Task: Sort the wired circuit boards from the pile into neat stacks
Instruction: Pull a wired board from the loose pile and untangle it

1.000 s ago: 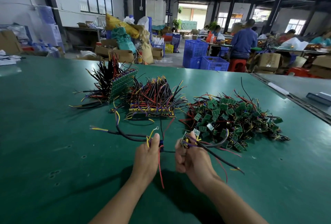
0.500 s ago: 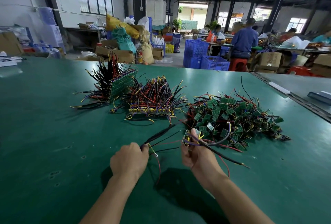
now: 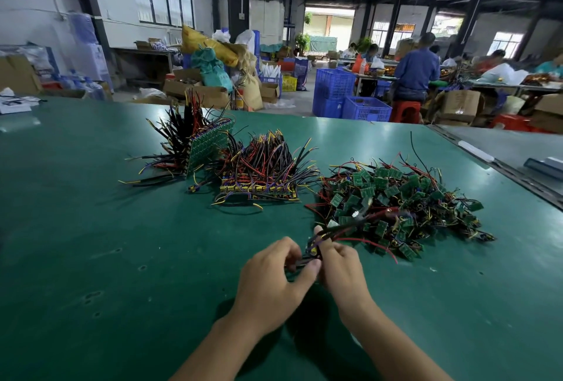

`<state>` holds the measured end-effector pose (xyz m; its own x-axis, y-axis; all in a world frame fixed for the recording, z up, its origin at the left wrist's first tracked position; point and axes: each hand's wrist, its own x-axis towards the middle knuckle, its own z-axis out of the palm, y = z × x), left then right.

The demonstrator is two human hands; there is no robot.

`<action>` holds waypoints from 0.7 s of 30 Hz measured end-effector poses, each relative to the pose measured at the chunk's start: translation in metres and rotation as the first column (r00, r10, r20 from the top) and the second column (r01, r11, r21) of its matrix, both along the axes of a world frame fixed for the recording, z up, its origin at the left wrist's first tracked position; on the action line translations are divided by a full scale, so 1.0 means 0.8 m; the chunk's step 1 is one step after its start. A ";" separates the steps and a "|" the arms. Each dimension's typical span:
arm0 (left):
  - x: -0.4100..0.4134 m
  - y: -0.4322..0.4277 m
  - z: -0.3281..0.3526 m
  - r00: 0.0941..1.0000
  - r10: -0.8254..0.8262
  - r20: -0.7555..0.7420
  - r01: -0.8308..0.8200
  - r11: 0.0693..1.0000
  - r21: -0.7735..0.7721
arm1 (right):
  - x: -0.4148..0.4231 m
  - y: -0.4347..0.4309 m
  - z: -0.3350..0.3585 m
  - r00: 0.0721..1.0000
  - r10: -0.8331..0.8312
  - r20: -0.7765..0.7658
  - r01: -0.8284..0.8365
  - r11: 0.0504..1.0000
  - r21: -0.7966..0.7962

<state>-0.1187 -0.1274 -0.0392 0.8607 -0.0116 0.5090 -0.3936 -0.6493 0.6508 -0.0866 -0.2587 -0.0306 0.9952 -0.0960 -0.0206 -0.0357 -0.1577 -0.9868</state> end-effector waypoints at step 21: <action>0.006 -0.003 0.000 0.995 0.102 -0.020 -0.103 0.953 -0.284 | -0.012 0.005 0.005 0.944 0.268 0.194 -0.121 0.825 -0.552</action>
<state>-0.1137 -0.1301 -0.0390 0.8523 0.2216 0.4737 -0.3306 -0.4736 0.8163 -0.0960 -0.2549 -0.0264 0.9571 0.1775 0.2291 0.2893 -0.6308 -0.7200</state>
